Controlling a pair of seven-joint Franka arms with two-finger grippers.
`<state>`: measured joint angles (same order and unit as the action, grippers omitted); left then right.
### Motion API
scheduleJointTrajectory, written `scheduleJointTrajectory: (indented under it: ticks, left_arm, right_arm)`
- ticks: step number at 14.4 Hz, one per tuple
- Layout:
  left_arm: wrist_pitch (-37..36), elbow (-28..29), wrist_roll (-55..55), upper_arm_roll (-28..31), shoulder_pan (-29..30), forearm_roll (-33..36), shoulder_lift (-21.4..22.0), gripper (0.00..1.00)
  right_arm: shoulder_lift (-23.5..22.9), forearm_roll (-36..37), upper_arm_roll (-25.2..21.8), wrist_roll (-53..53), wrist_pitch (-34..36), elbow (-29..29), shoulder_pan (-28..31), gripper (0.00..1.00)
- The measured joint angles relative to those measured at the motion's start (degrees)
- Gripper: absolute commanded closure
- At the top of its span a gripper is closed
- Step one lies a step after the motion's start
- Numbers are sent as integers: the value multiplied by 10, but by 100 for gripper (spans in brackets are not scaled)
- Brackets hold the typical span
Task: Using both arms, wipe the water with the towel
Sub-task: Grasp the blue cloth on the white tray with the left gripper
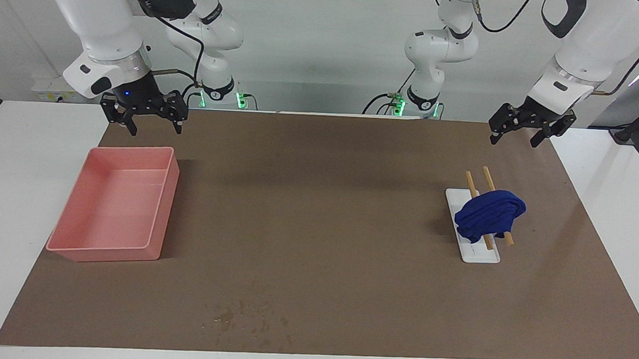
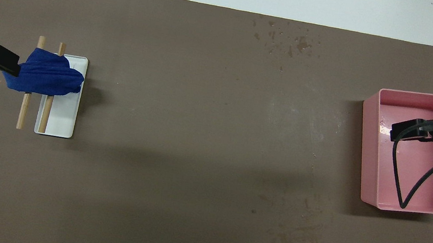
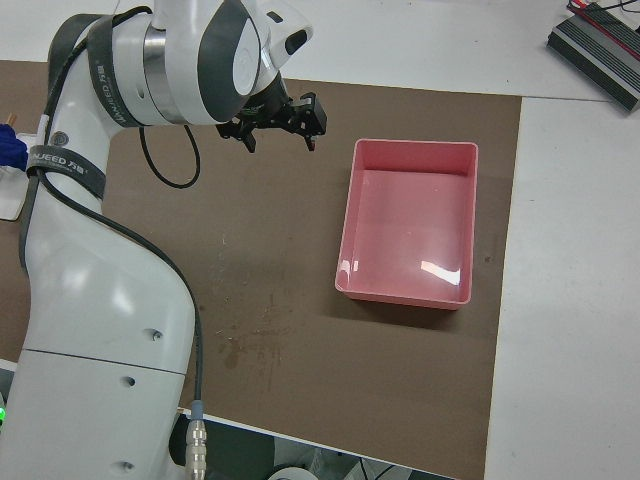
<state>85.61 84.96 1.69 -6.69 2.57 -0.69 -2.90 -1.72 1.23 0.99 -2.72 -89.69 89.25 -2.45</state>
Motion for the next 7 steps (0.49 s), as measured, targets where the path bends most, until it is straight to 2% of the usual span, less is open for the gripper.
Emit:
scheduleJointTrajectory:
  ticks: [4,7]
  left_arm:
    - [6,5,1,-3,-1,0,0,0]
    - [82,43,1,-2,0,3,9,0]
  right_arm:
    - [0,0,0,0,0,0,-1,0]
    - [0,0,0,0,0,0,-1,0]
